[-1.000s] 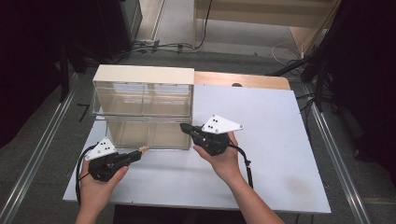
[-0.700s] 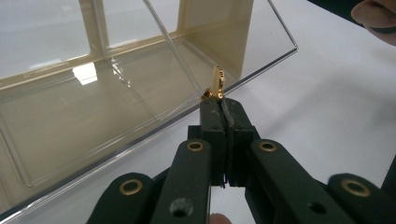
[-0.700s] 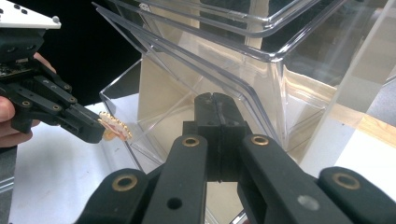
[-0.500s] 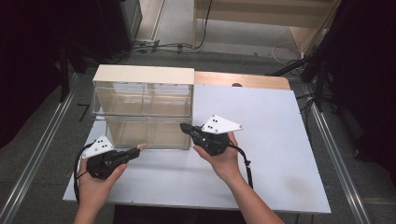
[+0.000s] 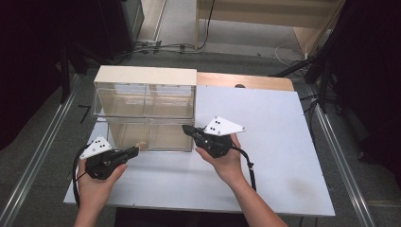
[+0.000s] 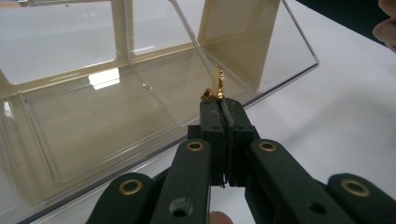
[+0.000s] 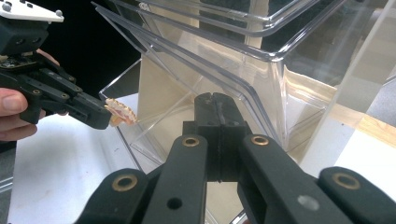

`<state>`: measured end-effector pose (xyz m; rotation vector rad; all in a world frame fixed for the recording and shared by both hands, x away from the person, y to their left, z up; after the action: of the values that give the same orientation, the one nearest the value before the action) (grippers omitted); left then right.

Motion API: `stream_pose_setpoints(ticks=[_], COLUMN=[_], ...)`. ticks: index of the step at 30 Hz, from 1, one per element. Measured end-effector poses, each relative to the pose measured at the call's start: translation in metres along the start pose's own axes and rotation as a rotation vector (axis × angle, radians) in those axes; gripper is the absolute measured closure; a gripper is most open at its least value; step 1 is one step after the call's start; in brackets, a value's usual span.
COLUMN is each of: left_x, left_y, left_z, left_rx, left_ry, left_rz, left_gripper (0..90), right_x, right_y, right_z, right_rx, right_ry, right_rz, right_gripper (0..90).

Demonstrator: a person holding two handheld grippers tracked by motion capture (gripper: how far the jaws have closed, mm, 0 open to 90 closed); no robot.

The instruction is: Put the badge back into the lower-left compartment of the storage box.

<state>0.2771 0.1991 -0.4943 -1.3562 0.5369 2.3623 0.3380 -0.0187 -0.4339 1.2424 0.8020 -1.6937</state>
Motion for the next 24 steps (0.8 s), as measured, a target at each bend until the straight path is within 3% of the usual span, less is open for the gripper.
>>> stream_pose_setpoints(ticks=[24], left_x=[0.003], left_y=[-0.017], left_z=[-0.002], left_rx=[-0.093], left_ry=[0.018], left_rz=[0.074], left_gripper=[89.3], right_x=[0.001], right_y=[0.000], right_z=[0.000], right_rx=[0.001], right_ry=[-0.002], right_rz=[0.000], right_gripper=[88.1])
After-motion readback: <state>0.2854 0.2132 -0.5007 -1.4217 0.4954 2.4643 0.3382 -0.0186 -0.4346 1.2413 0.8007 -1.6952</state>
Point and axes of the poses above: each handheld gripper's, and its own axes: z roughly backward along the jaws, x roughly out of its underside, y roughly to its right, the point moved 8 cm from there along -z, roughly forward along the jaws, and after that the axes turned 5 degrees about -x, right-handed, at the moved point
